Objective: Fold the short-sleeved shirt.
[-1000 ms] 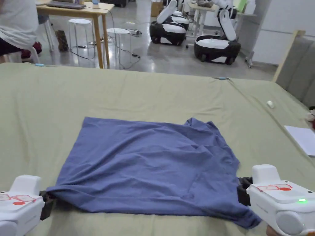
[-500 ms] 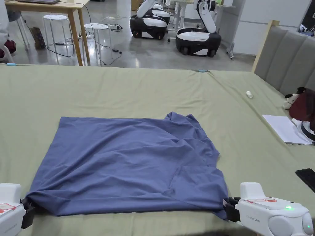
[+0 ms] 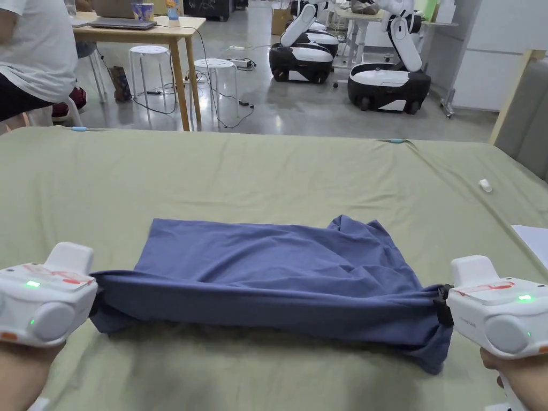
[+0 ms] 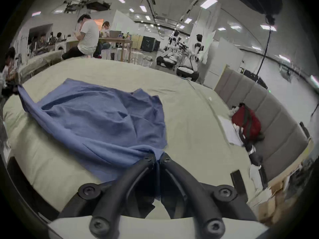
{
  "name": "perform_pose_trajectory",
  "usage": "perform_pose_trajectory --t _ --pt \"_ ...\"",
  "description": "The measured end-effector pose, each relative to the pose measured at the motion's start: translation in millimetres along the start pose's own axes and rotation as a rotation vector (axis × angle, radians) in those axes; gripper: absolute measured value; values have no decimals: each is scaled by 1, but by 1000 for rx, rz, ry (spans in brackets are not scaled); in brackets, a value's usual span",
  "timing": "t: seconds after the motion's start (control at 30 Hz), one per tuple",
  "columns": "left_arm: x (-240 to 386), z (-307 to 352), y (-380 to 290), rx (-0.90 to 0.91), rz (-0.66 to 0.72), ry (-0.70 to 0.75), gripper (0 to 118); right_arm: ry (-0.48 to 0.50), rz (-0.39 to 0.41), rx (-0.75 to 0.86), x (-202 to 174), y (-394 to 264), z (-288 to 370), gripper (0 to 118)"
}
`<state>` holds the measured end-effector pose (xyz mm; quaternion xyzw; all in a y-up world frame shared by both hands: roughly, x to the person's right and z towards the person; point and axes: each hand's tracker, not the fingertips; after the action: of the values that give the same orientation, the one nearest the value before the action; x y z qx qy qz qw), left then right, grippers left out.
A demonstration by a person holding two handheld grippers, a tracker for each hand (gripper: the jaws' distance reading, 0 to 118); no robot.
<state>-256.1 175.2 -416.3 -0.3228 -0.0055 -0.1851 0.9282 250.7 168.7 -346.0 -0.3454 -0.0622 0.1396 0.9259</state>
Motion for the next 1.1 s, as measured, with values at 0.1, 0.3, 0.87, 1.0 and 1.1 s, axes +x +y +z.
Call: perform_pose_trajectory --t 0.1,0.3,0.87,1.0,1.1 --pt "10 -38 23 -71 -49 -7 0 -28 50 -39 -4 19 -36 5" --pt "36 -103 29 -255 -140 -20 0 -11 53 -155 -12 24 -97 5" --pt "89 47 -3 296 266 -122 79 83 -248 335 -81 4 36 96" --pt "102 66 -27 345 251 -111 0 85 -206 416 -109 -10 58 1" --pt "101 68 -41 272 309 -156 0 92 -209 426 -117 -17 69 0"
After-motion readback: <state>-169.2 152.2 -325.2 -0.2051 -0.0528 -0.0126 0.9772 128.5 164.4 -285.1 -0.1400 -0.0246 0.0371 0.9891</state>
